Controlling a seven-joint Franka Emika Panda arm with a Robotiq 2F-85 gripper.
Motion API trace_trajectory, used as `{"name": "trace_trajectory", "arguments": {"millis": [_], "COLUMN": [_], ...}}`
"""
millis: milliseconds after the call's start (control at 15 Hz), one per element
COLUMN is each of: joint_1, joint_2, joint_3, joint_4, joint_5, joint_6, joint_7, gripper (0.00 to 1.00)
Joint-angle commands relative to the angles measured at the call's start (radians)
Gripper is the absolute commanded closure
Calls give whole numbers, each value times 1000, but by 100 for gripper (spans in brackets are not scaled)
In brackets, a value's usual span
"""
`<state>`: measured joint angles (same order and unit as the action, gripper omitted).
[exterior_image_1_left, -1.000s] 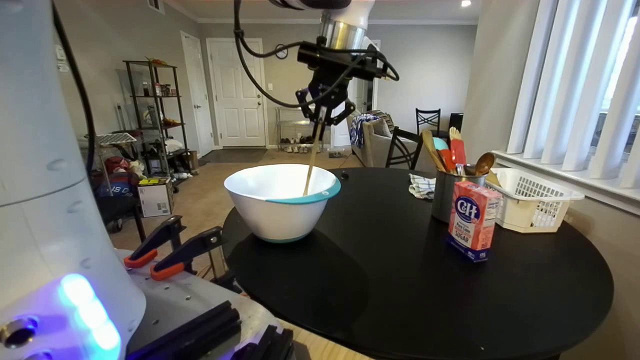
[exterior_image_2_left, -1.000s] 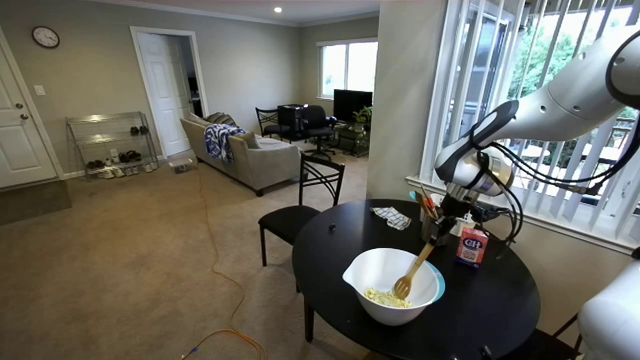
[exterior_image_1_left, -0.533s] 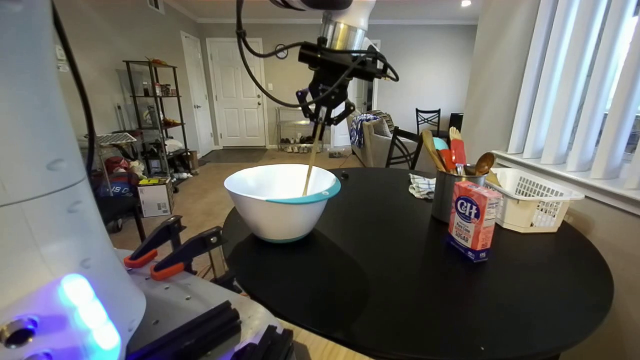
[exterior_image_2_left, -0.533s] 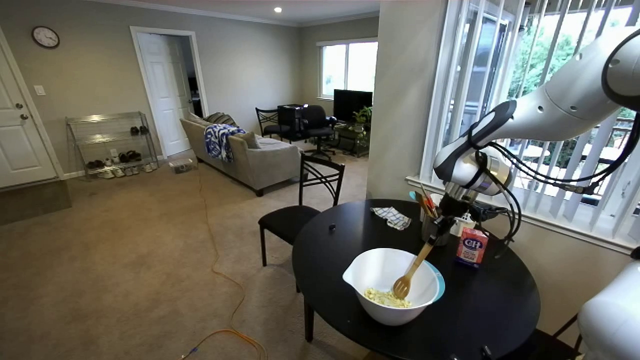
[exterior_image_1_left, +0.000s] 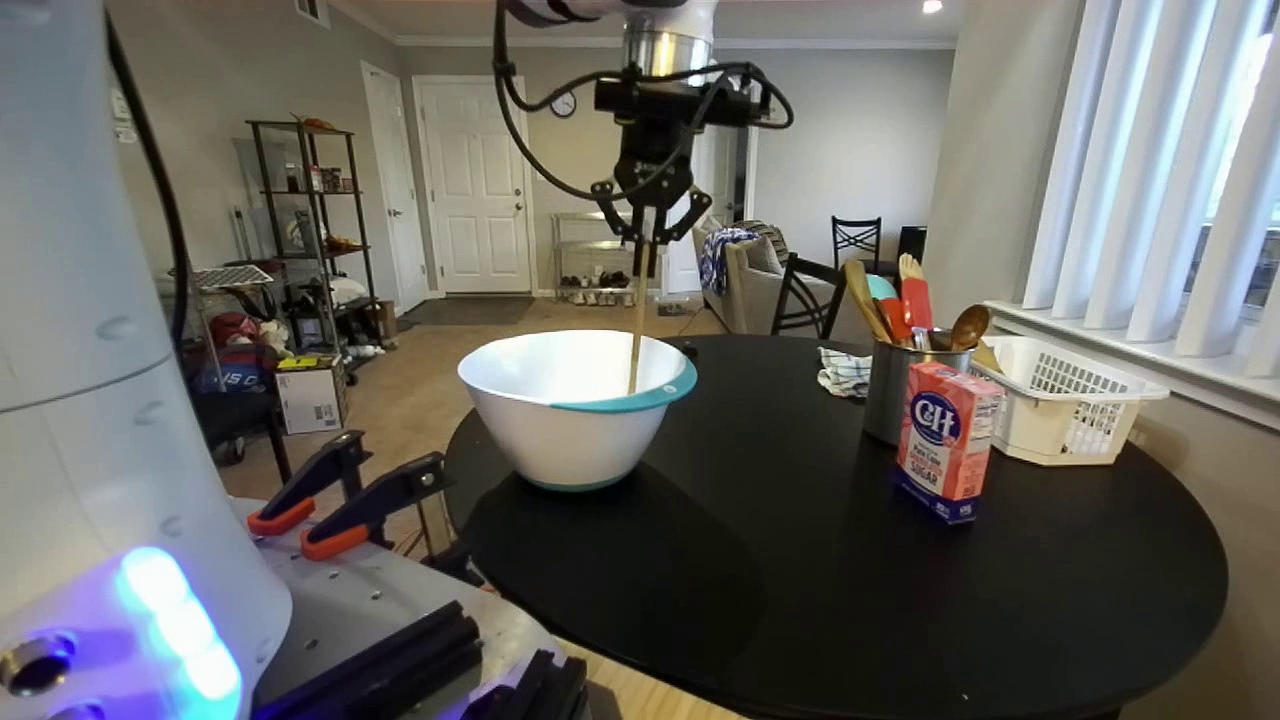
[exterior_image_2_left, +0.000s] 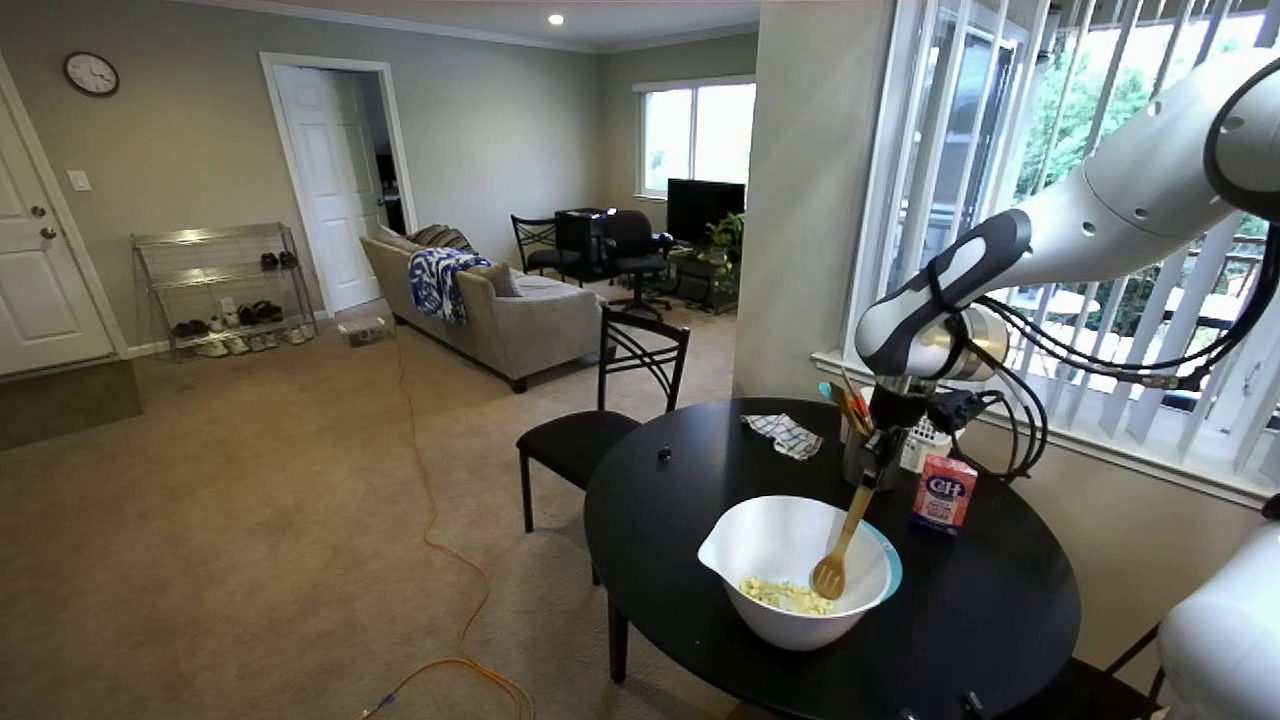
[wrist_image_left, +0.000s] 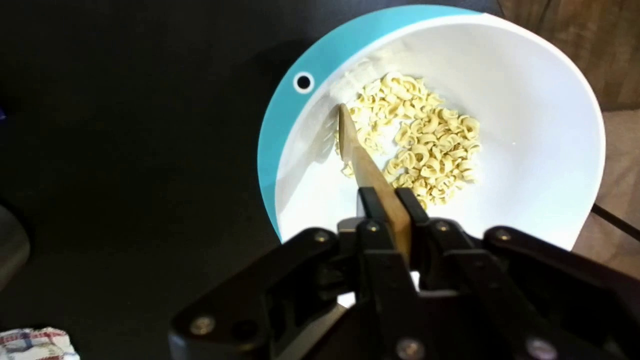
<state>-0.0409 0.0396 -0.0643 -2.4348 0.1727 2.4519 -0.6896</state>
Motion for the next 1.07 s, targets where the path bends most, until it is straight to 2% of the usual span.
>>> {"name": "trace_trajectory", "arguments": {"millis": [0, 333, 733, 867, 1000], "joint_1": [16, 29, 35, 37, 34], "joint_2": [-6, 4, 36, 47, 45], "joint_3": [19, 47, 64, 72, 86], "joint_4": [43, 104, 137, 143, 145], "joint_5": [-233, -283, -298, -290, -226], "joint_6": [-70, -155, -173, -167, -164], "joint_7": [161, 120, 124, 121, 67], "gripper": [97, 97, 97, 97, 97]}}
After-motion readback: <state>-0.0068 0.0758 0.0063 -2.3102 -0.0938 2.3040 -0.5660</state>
